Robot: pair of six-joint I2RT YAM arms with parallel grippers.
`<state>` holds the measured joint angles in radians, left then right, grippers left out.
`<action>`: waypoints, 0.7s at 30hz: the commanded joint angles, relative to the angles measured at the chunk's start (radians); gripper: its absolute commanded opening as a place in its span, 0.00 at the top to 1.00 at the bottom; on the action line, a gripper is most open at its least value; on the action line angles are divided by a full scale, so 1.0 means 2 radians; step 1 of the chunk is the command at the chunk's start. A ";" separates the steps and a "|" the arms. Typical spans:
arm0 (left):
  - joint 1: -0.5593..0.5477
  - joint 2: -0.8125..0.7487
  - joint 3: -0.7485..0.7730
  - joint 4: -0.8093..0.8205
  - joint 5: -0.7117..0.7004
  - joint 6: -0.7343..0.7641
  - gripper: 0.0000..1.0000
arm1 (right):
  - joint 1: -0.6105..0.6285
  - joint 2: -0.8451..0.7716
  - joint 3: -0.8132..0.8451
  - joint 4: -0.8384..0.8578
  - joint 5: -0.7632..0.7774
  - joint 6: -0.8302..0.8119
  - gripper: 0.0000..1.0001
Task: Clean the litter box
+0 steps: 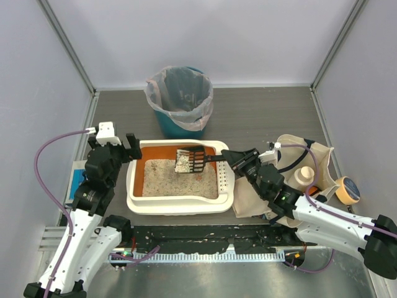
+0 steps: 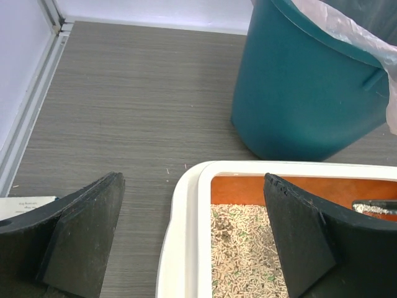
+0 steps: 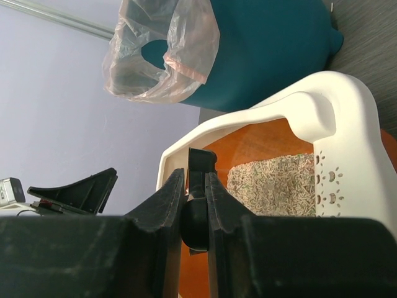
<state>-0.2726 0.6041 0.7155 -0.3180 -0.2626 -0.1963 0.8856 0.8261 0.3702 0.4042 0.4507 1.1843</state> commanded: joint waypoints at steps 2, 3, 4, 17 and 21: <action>0.001 -0.001 -0.001 0.034 -0.021 0.009 0.02 | -0.014 -0.002 -0.031 0.069 0.006 0.059 0.99; 0.001 -0.002 0.000 0.035 -0.021 0.008 0.03 | -0.019 -0.005 -0.047 0.091 0.002 0.076 0.99; 0.001 -0.004 -0.002 0.033 -0.021 0.008 0.02 | -0.023 -0.005 -0.058 0.109 -0.003 0.086 0.99; 0.001 -0.009 -0.006 0.034 -0.021 0.005 0.02 | -0.026 -0.003 -0.006 0.036 -0.054 0.035 0.99; 0.001 -0.008 -0.005 0.033 -0.018 0.005 0.03 | -0.026 0.000 0.022 -0.002 -0.062 0.002 0.99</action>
<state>-0.2726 0.5953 0.7044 -0.3038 -0.2886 -0.1967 0.8402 0.8352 0.3531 0.4438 0.3332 1.2263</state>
